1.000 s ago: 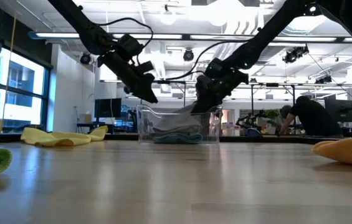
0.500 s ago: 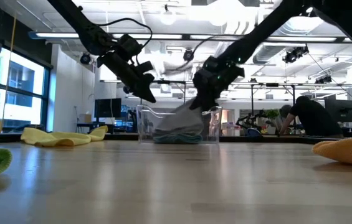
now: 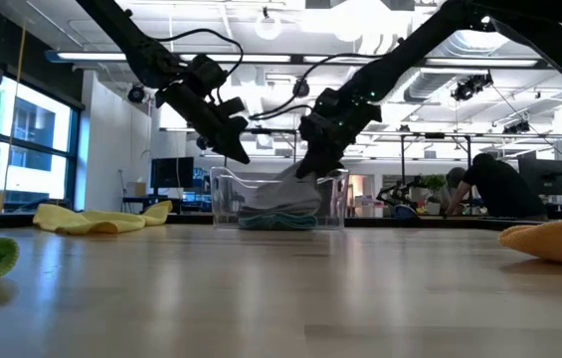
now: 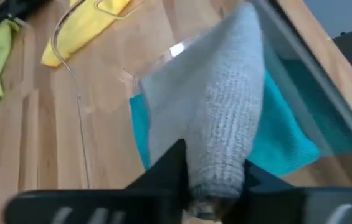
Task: Fold microfiber towels
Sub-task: Put the gray towel into the transparent bin
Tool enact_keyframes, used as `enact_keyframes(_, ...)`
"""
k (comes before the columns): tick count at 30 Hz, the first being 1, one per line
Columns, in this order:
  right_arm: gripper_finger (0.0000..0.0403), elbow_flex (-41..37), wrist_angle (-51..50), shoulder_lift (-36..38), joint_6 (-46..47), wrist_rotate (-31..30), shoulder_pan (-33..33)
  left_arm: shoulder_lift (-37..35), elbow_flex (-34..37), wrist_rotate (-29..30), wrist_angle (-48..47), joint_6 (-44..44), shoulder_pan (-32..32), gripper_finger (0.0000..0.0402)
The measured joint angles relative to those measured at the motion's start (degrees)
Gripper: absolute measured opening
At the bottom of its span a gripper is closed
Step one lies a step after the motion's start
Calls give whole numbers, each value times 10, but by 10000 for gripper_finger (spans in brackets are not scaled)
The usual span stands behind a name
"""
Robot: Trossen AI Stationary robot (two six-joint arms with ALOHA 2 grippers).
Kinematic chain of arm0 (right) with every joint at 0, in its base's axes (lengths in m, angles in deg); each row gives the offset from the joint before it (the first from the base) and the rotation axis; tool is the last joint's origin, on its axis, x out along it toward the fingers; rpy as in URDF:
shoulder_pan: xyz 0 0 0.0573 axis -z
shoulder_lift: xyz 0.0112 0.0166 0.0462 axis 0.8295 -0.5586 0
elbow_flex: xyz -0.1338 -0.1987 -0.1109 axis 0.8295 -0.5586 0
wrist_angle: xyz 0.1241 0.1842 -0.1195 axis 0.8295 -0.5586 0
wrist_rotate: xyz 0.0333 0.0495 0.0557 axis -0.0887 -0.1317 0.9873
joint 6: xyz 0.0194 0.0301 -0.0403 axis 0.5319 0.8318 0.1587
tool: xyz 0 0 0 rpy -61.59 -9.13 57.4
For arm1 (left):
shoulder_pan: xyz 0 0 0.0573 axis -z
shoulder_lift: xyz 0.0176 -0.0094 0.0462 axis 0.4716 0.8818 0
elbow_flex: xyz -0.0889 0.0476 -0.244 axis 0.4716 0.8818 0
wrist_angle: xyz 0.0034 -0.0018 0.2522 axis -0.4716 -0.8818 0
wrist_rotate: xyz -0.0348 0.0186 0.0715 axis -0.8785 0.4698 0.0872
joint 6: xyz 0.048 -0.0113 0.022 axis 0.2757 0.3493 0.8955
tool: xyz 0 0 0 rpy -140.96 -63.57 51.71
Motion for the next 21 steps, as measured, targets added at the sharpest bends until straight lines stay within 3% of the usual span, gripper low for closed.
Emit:
enact_keyframes(4,135,0,-3,2,8,-45,-3,0,9,-20,11,0,-4,38)
enact_keyframes(7,175,0,-8,15,17,-65,3,0,22,-40,13,0,-10,19)
enact_keyframes(12,195,1,-22,54,16,-132,8,0,30,-52,25,5,-7,6)
enact_keyframes(16,157,-2,-23,67,-5,-178,-22,0,30,-68,30,2,-2,2)
enact_keyframes(21,32,-23,45,51,7,-205,-88,0,30,-71,44,-3,-6,0)
